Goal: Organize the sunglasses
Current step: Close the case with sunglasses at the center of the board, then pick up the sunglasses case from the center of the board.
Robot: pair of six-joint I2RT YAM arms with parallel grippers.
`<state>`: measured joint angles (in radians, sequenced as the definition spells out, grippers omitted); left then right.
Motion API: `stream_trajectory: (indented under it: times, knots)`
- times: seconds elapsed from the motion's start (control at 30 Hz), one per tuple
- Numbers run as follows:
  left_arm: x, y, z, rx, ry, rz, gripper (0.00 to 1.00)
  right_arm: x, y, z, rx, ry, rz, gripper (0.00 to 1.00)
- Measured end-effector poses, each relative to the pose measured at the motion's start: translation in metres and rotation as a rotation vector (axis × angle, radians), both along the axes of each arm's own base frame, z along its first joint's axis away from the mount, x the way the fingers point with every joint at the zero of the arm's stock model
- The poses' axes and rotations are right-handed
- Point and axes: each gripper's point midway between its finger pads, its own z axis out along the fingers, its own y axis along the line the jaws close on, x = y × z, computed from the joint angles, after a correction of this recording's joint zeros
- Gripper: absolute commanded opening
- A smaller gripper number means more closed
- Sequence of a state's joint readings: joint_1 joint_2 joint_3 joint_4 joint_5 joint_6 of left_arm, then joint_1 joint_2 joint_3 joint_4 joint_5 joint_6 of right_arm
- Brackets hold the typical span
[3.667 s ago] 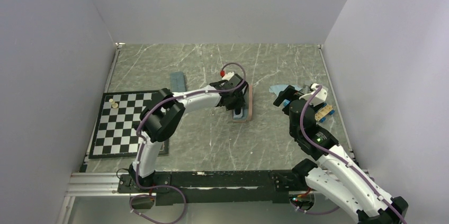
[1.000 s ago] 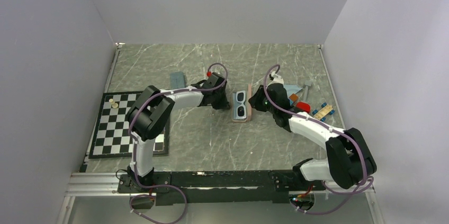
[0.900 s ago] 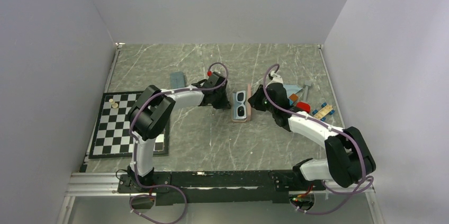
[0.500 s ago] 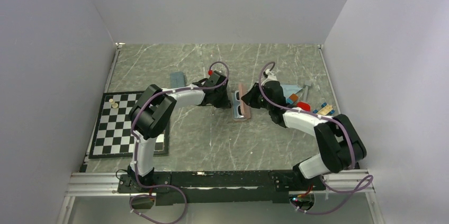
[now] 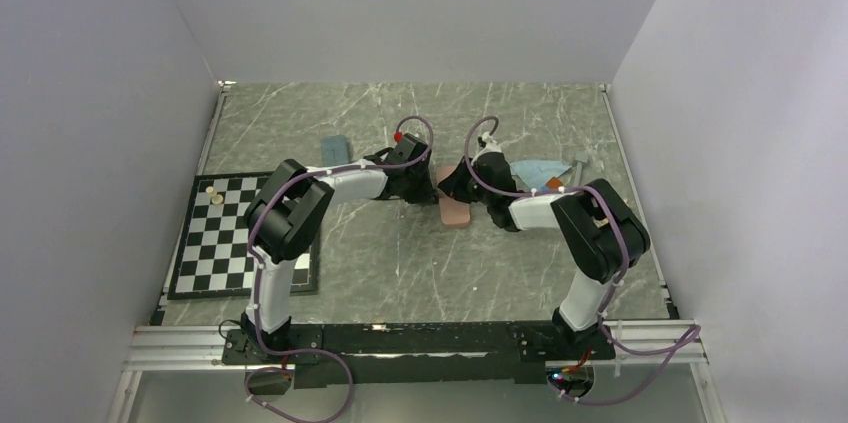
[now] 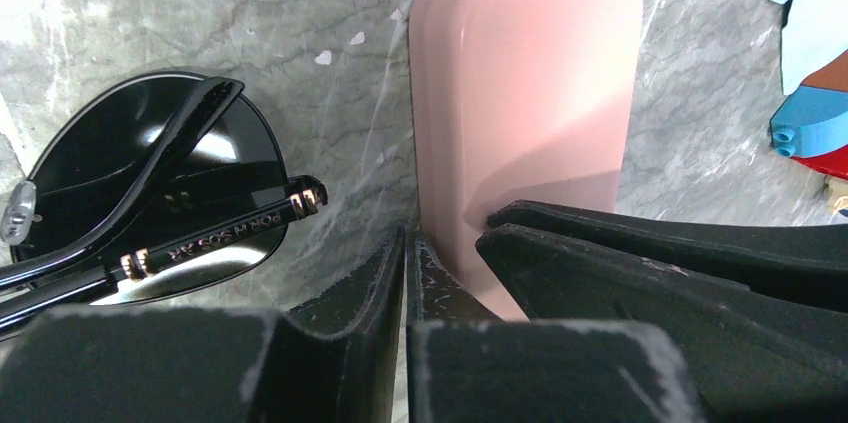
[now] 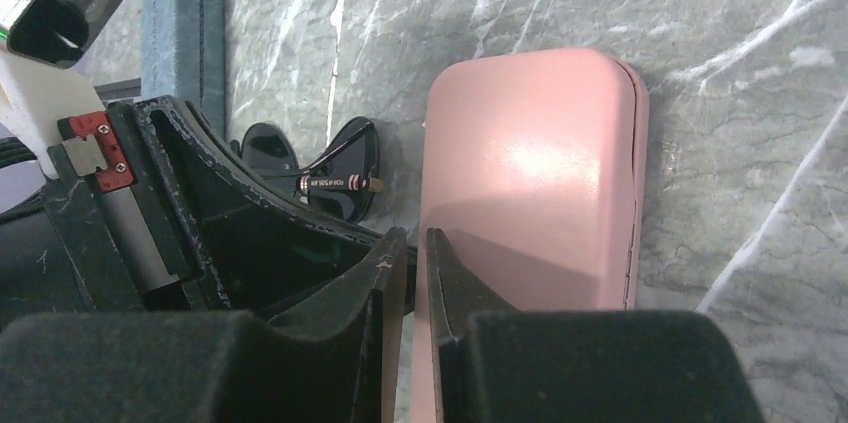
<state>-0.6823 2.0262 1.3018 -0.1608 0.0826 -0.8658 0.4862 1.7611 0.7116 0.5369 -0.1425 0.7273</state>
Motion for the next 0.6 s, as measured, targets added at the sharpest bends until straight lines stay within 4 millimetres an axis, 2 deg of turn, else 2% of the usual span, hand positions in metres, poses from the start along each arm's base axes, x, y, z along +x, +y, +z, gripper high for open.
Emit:
stream_trajectory:
  times: [0.1, 0.13, 0.17, 0.2, 0.23, 0.3, 0.33, 0.4, 0.47, 0.53, 0.6]
  knots:
    - [0.0, 0.0, 0.001, 0.0, -0.006, -0.004, 0.16, 0.002, -0.003, 0.003, -0.022, -0.006, -0.025, 0.24]
    - [-0.001, 0.001, 0.002, 0.002, -0.009, -0.008, 0.18, 0.001, -0.005, 0.005, -0.042, -0.007, -0.032, 0.3]
    - [-0.002, 0.002, 0.005, 0.004, -0.013, -0.013, 0.25, 0.0, -0.008, 0.007, -0.064, -0.004, -0.039, 0.37]
    - [-0.003, 0.003, 0.008, 0.003, -0.022, -0.019, 0.35, -0.001, -0.013, 0.009, -0.087, -0.001, -0.047, 0.48]
    - [-0.005, 0.005, 0.015, 0.004, -0.037, -0.029, 0.52, -0.003, -0.019, 0.012, -0.12, 0.001, -0.058, 0.65]
    - [-0.007, 0.011, 0.042, -0.001, -0.095, -0.046, 0.91, -0.009, -0.035, 0.023, -0.187, -0.001, -0.081, 0.87]
    - [-0.008, 0.014, 0.057, -0.001, -0.132, -0.056, 0.98, -0.011, -0.039, 0.031, -0.196, -0.01, -0.091, 0.97]
    - [-0.008, 0.023, 0.099, -0.021, -0.23, -0.046, 0.99, -0.013, -0.052, 0.058, -0.225, -0.062, -0.122, 1.0]
    - [-0.006, 0.037, 0.147, -0.036, -0.34, -0.018, 0.99, -0.015, -0.066, 0.096, -0.229, -0.146, -0.17, 1.0]
    - [-0.001, 0.058, 0.194, -0.049, -0.457, 0.038, 0.99, -0.02, -0.081, 0.134, -0.215, -0.229, -0.228, 1.0]
    - [0.009, 0.089, 0.221, -0.028, -0.527, 0.119, 0.99, -0.029, -0.102, 0.171, -0.192, -0.32, -0.312, 1.0]
